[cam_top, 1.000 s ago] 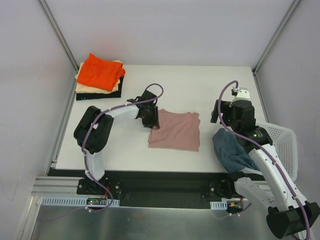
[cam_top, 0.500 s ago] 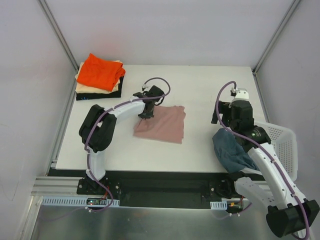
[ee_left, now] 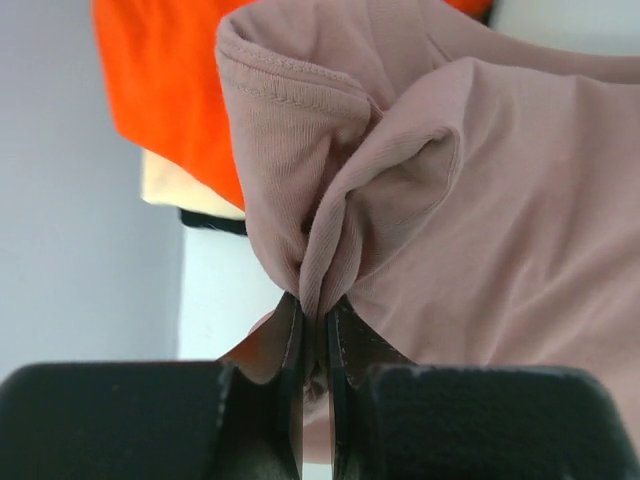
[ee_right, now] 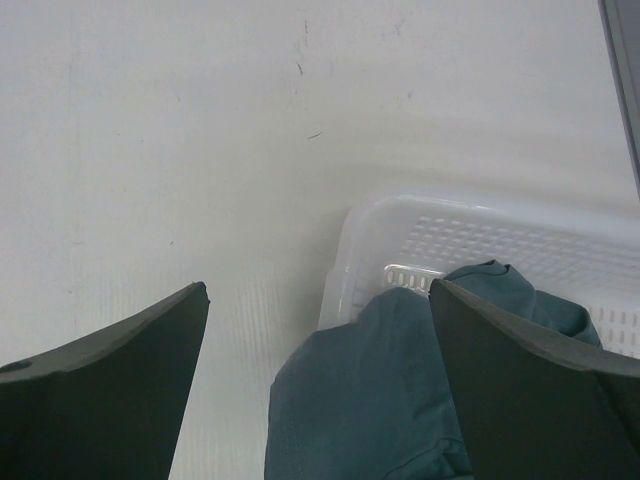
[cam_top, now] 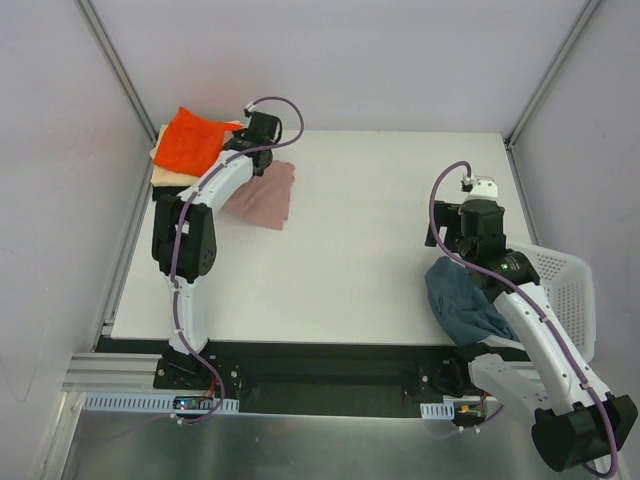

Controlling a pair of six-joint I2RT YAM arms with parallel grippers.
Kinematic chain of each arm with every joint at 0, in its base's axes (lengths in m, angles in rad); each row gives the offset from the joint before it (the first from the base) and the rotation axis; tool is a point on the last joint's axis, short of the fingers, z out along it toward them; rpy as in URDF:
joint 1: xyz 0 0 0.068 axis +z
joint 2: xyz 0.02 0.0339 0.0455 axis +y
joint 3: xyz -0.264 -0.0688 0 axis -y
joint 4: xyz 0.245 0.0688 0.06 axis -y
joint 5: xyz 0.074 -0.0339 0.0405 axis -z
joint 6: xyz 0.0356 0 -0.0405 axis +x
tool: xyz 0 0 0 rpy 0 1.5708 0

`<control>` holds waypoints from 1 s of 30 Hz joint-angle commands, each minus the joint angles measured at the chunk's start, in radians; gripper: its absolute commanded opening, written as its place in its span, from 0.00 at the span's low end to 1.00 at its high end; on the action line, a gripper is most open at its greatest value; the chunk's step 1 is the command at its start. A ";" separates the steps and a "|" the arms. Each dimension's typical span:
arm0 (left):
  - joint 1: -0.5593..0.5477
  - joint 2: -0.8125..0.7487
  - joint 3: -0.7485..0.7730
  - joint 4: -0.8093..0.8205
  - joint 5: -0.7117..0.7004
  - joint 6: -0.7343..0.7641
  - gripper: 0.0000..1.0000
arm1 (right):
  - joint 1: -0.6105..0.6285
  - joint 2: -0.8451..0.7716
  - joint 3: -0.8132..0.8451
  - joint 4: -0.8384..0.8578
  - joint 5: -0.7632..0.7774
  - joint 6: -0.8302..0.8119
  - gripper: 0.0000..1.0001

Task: Fold and stack the t-shirts
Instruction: Put the neatly folded tshirt into the corner of the board with the left arm

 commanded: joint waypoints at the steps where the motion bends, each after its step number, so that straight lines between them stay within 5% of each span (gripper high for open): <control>1: 0.075 0.001 0.085 0.168 0.036 0.293 0.00 | -0.008 0.019 -0.003 0.035 0.044 -0.017 0.96; 11: 0.157 0.121 0.364 0.258 0.075 0.550 0.00 | -0.015 0.088 0.006 0.050 0.031 -0.034 0.97; 30: 0.219 0.007 0.442 0.304 0.167 0.530 0.00 | -0.020 0.090 0.011 0.045 0.018 -0.023 0.97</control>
